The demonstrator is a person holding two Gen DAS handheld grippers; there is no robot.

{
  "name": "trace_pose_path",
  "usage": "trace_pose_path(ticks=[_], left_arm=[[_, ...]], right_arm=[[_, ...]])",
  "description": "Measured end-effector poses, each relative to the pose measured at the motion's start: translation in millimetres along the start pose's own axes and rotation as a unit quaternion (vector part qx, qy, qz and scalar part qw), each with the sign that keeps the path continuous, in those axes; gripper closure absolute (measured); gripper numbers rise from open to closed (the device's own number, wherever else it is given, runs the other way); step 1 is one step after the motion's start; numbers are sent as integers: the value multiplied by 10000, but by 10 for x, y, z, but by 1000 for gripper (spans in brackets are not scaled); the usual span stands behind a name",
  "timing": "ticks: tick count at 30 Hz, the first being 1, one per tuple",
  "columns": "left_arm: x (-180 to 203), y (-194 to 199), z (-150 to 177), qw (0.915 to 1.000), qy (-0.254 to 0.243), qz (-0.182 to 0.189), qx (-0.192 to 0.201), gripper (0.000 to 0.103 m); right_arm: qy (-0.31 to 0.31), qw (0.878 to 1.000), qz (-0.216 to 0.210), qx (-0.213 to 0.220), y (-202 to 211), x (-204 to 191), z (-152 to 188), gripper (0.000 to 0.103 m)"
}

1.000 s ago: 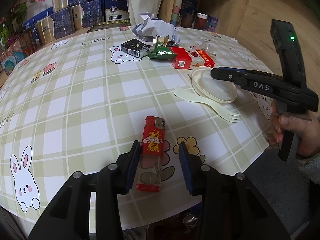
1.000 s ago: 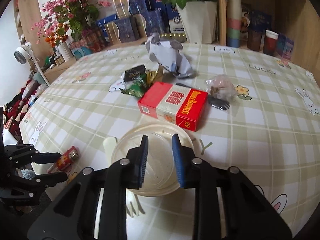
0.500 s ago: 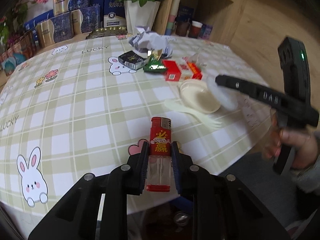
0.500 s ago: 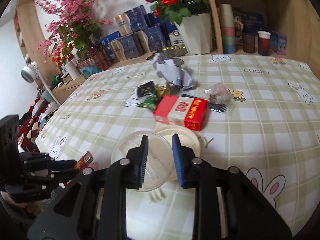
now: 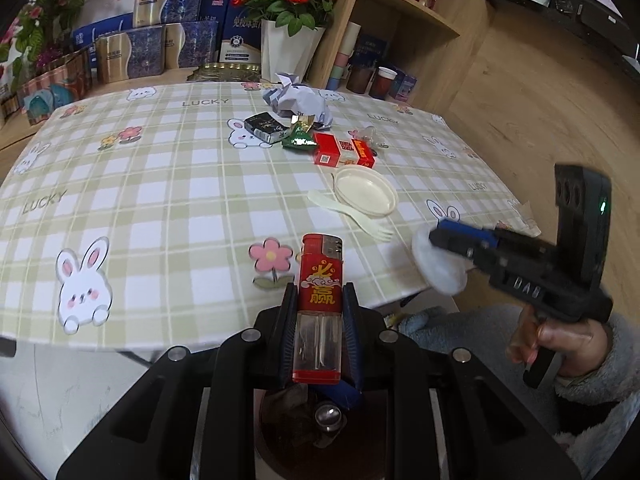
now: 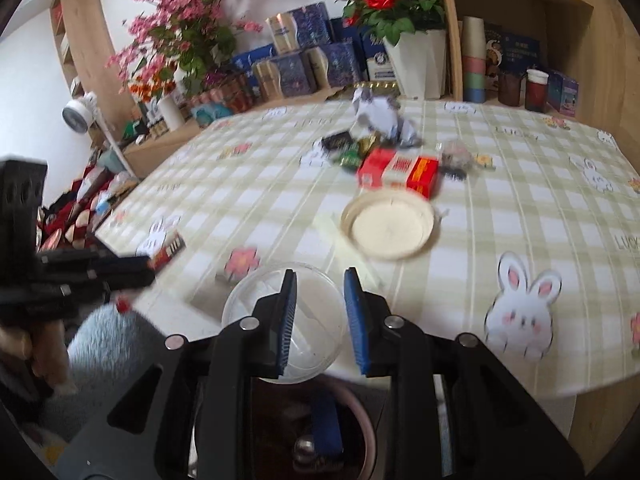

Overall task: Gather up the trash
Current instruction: 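Lower the clear plastic bowl into the bin and open the right gripper, then lower the red lighter into the bin and open the left gripper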

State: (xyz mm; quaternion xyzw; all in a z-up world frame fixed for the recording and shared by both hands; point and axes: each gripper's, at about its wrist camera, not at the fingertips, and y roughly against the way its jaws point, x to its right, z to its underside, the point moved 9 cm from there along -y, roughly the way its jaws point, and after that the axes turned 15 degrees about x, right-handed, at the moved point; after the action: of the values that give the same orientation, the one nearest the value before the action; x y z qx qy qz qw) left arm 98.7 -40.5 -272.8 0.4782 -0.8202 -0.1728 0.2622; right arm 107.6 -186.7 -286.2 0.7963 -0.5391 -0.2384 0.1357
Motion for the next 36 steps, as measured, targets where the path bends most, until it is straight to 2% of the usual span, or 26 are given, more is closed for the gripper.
trace_pose_path(ticks=[6, 9, 13, 15, 16, 18, 22, 24, 26, 30, 34, 36], left_arm=[[-54, 224, 132, 9998, 184, -31, 13, 81], [-18, 277, 132, 9998, 167, -28, 45, 81], [52, 321, 111, 9999, 45, 23, 95, 81], [69, 326, 117, 10000, 21, 34, 83, 81], [72, 328, 128, 10000, 0, 22, 59, 81], [61, 333, 153, 10000, -83, -36, 6, 81], [45, 332, 210, 9993, -329, -202, -22, 81], [66, 319, 267, 9983, -538, -221, -59, 81], [99, 312, 321, 9973, -706, -168, -109, 81], [181, 317, 413, 9962, -853, 50, -152, 81], [215, 299, 510, 9973, -669, 272, -152, 81], [203, 237, 629, 9972, -630, 284, -271, 81]], right_arm=[[-21, 9990, -104, -425, 33, -153, 434, 76], [-42, 9968, -339, -718, -7, -316, 623, 76], [275, 9915, -552, -1145, -72, -585, 875, 75], [424, 9901, -522, -1229, -78, -646, 920, 70], [479, 9903, -498, -1204, -66, -656, 906, 67], [483, 9924, -415, -1052, -22, -625, 814, 50], [322, 9974, -52, -637, 99, -441, 589, 35], [276, 9986, 232, -385, 172, -326, 482, 14], [197, 9990, 394, -122, 249, -236, 372, 9], [166, 9964, 781, 281, 417, -77, 240, 6], [119, 9911, 1163, 644, 580, 56, 167, 6], [59, 9876, 1368, 774, 647, 110, 165, 6]])
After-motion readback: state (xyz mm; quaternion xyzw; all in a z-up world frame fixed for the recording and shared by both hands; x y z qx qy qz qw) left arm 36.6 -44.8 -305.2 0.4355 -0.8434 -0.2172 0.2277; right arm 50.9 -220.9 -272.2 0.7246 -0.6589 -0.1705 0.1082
